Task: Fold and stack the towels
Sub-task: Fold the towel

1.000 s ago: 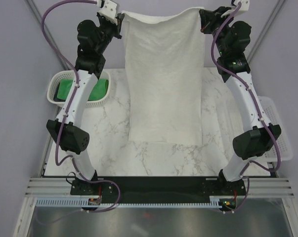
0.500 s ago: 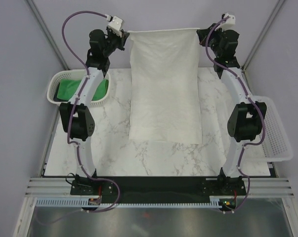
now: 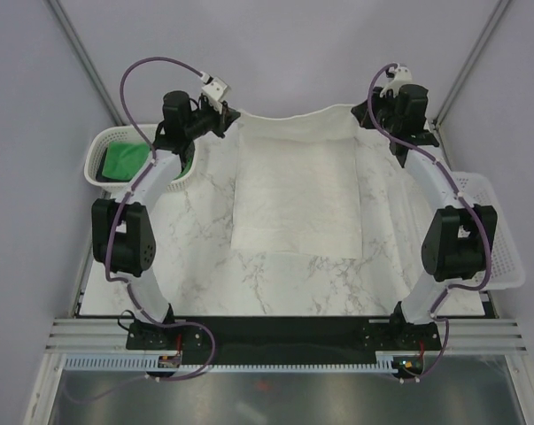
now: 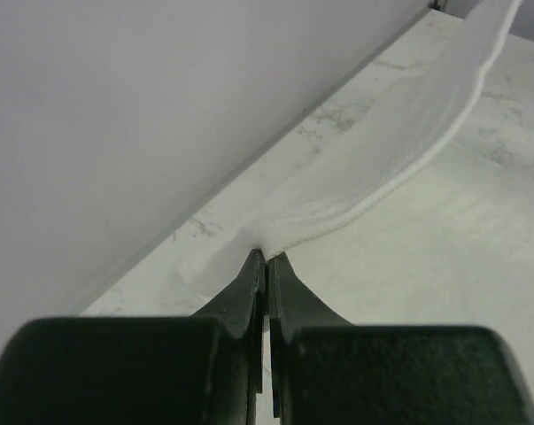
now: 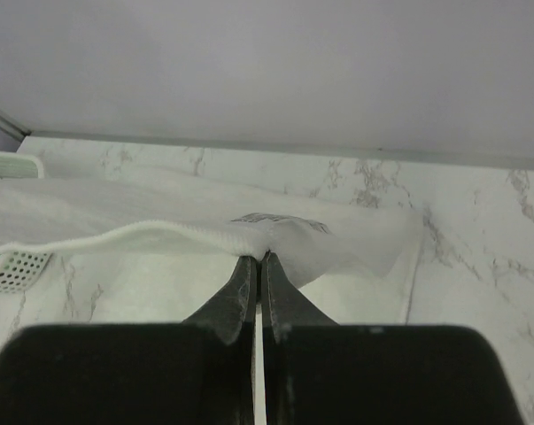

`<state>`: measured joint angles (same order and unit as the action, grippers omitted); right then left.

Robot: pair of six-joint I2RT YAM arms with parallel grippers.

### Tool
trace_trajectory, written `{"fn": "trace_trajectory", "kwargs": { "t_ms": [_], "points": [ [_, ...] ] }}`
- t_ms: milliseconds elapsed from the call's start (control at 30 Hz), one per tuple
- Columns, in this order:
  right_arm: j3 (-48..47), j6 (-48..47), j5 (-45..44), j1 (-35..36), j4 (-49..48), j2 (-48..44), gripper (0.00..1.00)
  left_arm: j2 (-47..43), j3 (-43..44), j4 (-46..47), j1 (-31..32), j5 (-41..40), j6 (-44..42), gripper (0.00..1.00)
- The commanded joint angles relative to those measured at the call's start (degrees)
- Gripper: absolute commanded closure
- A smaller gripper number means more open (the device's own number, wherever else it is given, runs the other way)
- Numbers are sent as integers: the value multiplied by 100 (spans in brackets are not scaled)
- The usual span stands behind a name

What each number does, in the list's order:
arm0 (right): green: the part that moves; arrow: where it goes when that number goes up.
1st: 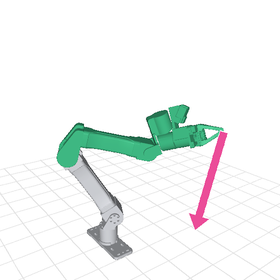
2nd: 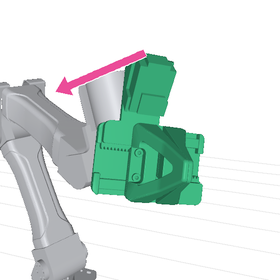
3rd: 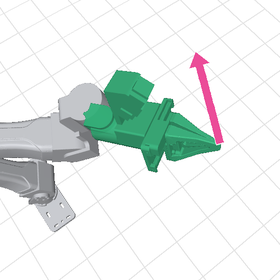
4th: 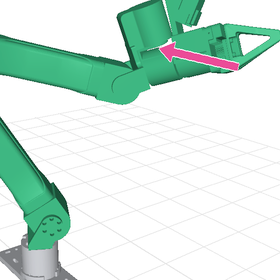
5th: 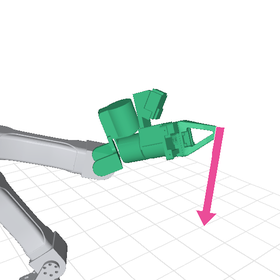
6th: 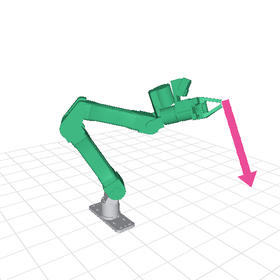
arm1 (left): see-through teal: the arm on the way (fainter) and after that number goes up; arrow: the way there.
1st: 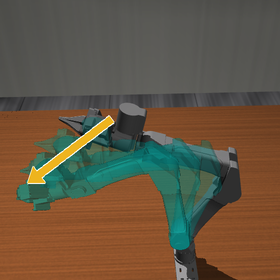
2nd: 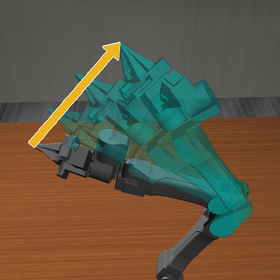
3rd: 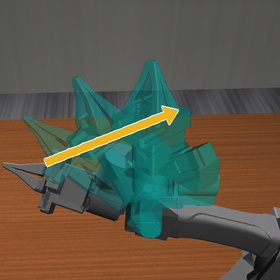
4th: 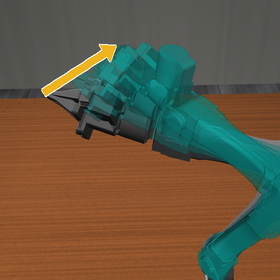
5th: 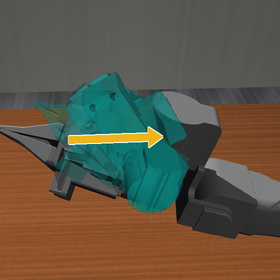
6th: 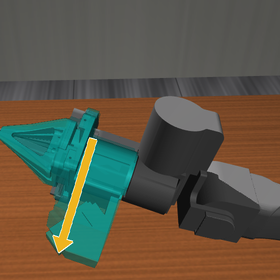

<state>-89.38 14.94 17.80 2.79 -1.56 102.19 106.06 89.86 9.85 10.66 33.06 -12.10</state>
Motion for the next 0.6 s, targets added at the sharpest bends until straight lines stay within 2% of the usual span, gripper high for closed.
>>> {"fn": "trace_trajectory", "kwargs": {
  "t_ms": [0,133,333,367,400,567],
  "points": [
    [420,-211,109,-6,463,-586,100,-674,-662,184,7,376,-451,98],
    [1000,-263,110,-15,824,-1050,100,-1043,-1461,123,33,526,-574,98],
    [1738,-351,4,38,1526,-1710,100,-1588,-2148,114,164,561,-592,98],
    [1845,-351,-57,46,1614,-1790,100,-1641,-2201,70,200,840,-766,98],
    [1959,-386,-31,64,1737,-1869,100,-1702,-2245,-626,226,877,-916,98],
    [2785,-1,-417,64,1940,-2589,100,-2124,-2570,-1335,463,738,-1347,98]
  ]
}}
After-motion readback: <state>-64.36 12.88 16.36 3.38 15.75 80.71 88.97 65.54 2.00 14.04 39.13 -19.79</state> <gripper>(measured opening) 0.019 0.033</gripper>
